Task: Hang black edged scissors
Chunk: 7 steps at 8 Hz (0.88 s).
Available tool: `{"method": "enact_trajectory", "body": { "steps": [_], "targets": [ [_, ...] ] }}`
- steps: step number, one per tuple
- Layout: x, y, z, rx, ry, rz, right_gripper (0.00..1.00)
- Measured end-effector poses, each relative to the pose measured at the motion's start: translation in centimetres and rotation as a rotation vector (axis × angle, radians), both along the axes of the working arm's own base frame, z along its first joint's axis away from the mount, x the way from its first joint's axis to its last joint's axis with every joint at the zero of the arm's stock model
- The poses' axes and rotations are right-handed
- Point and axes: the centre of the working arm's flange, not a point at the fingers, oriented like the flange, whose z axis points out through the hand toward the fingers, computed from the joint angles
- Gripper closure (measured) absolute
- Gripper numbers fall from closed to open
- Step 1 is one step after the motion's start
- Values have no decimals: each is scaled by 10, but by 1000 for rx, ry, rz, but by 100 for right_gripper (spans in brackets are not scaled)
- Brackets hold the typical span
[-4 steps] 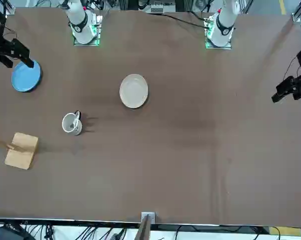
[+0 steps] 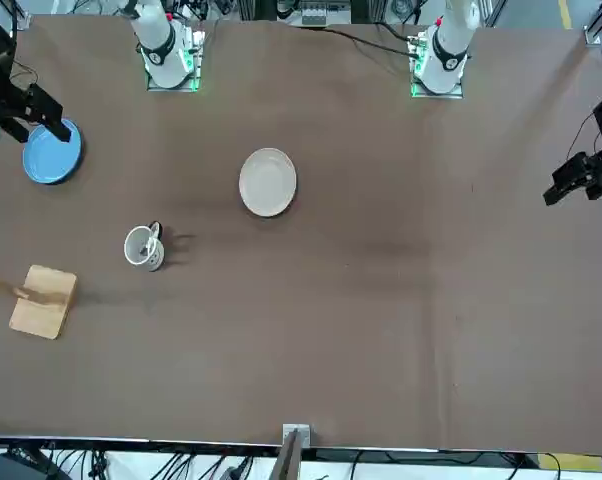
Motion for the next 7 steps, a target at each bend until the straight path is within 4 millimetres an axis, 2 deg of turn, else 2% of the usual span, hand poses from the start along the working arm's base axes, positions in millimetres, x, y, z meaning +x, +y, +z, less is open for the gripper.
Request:
{"method": "enact_trajectory", "body": {
  "steps": [1,2,3,4,5,7],
  "targets": [
    [4,5,0,-21,-3,13,0],
    [8,18,-5,-83,4,40,0],
    [15,43,-18,-162,16,52,0],
    [24,67,-37,-233,30,45,0],
    [34,83,-60,-288,46,38,0],
    [61,103,-114,-377,51,-17,0]
  ]
}}
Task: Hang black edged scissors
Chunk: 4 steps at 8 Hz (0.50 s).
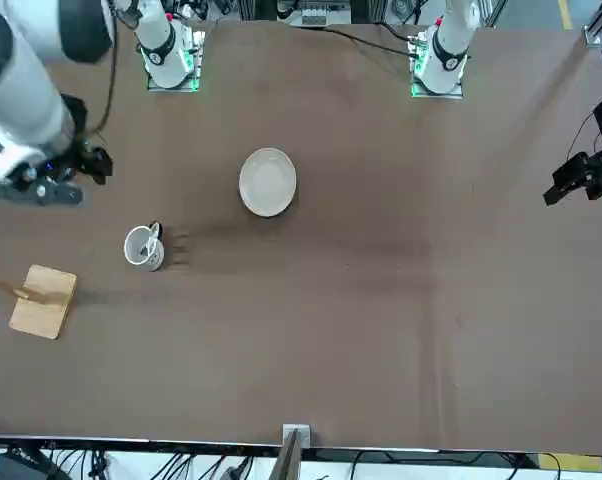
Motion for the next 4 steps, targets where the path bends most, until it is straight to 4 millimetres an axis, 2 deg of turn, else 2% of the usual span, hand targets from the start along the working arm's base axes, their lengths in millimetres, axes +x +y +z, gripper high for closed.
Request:
{"method": "enact_trajectory", "body": {
  "steps": [2,4],
  "targets": [
    [20,18,-56,-37,-15,-79,0],
    [25,42,-100,-57,-26,-134,0]
  ]
}}
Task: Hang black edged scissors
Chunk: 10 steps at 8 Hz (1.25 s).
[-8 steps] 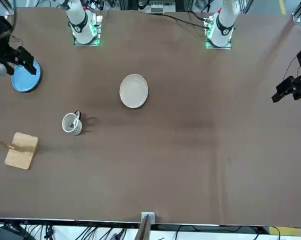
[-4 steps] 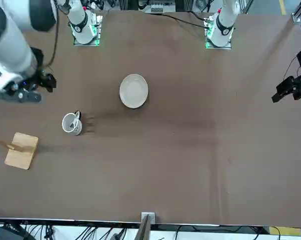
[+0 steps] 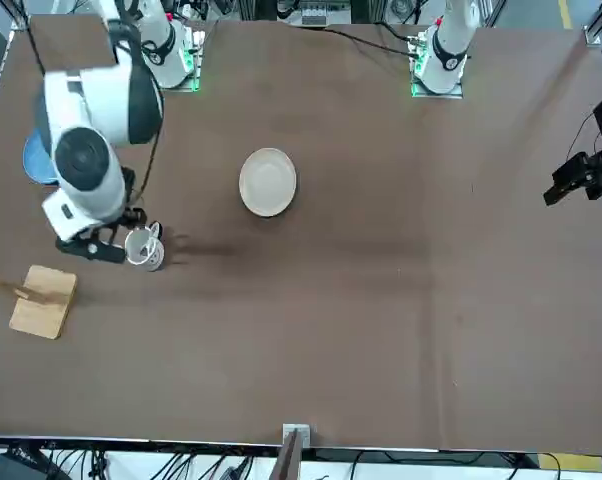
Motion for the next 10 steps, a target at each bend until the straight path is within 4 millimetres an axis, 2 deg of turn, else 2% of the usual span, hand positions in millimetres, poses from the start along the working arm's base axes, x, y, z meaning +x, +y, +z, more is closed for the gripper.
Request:
{"method": "enact_trajectory", "body": {
  "steps": [3,5,6,7,10],
  "targets": [
    [-13,44,-75,-76,-30,6,1],
    [-21,54,-114,-91,-26,31,7],
    [-23,52,-122,-90,-20,35,11],
    [-26,50,-128,-95,-10,35,22],
    [-35,43,-144,-143,15,63,22]
  ]
}}
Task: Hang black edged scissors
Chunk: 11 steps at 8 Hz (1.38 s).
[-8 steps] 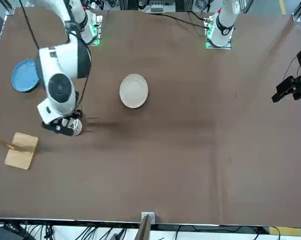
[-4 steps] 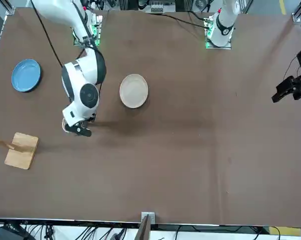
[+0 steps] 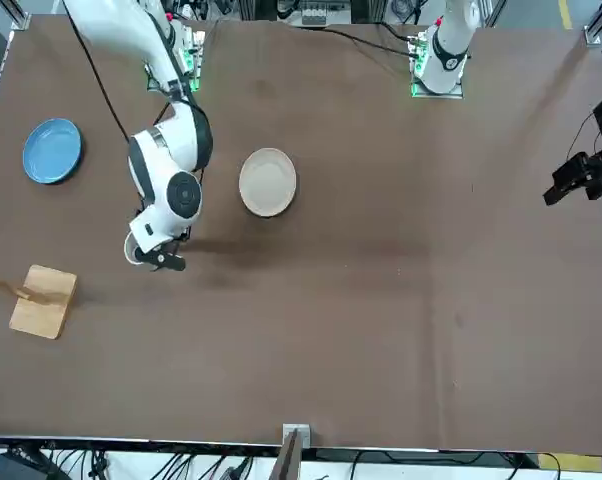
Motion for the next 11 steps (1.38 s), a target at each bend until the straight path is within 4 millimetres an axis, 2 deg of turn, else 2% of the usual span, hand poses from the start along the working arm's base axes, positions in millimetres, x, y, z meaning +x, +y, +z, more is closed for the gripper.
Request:
{"method": "enact_trajectory", "body": {
  "steps": [2,4,6,9,11],
  "targets": [
    [0,-4,-3,-13,2,5,26],
    [0,-6,-7,-25,4,10,39],
    [0,-6,-11,-29,9,13,42],
    [1,-7,-11,-28,6,13,61],
    [2,-7,-10,-26,2,13,65]
  ]
}}
